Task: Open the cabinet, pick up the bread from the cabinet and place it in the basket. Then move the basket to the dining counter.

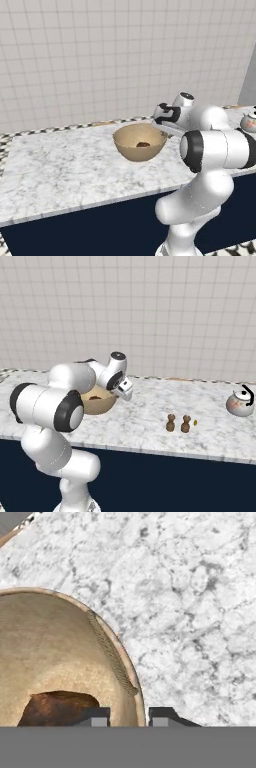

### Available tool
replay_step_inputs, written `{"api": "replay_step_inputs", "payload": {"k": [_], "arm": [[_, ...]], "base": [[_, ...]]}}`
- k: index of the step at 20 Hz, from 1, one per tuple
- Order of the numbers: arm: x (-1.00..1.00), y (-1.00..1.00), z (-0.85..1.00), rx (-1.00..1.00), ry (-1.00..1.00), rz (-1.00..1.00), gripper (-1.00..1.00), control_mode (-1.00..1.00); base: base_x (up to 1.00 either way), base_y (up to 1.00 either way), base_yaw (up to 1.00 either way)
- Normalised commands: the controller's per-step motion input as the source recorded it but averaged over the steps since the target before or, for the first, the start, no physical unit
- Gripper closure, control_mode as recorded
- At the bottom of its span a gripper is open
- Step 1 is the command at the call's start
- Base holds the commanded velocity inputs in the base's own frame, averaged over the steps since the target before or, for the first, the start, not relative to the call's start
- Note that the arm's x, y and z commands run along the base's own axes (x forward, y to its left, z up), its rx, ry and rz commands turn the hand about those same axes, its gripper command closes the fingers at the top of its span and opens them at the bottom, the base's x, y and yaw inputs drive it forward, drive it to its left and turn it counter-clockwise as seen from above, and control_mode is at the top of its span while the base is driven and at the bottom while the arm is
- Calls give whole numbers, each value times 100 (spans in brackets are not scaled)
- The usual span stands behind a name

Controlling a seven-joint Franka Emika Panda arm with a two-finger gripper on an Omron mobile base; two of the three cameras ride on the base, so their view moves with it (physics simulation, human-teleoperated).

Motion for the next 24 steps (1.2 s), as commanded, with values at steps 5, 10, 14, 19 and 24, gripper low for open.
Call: {"api": "replay_step_inputs", "payload": {"k": [5, 10, 14, 19, 24], "arm": [[0, -1, 34, 0, -3, 0, -100, -100], [-48, -9, 93, -5, -1, 0, -100, -100], [-100, -3, 69, -9, 0, 0, -100, -100], [-100, 0, 54, -9, 0, 0, -100, -100], [-100, 0, 32, -13, 0, 0, -100, -100]], "base": [[0, 0, 0], [0, 0, 0], [0, 0, 0], [0, 0, 0], [0, 0, 0]]}}
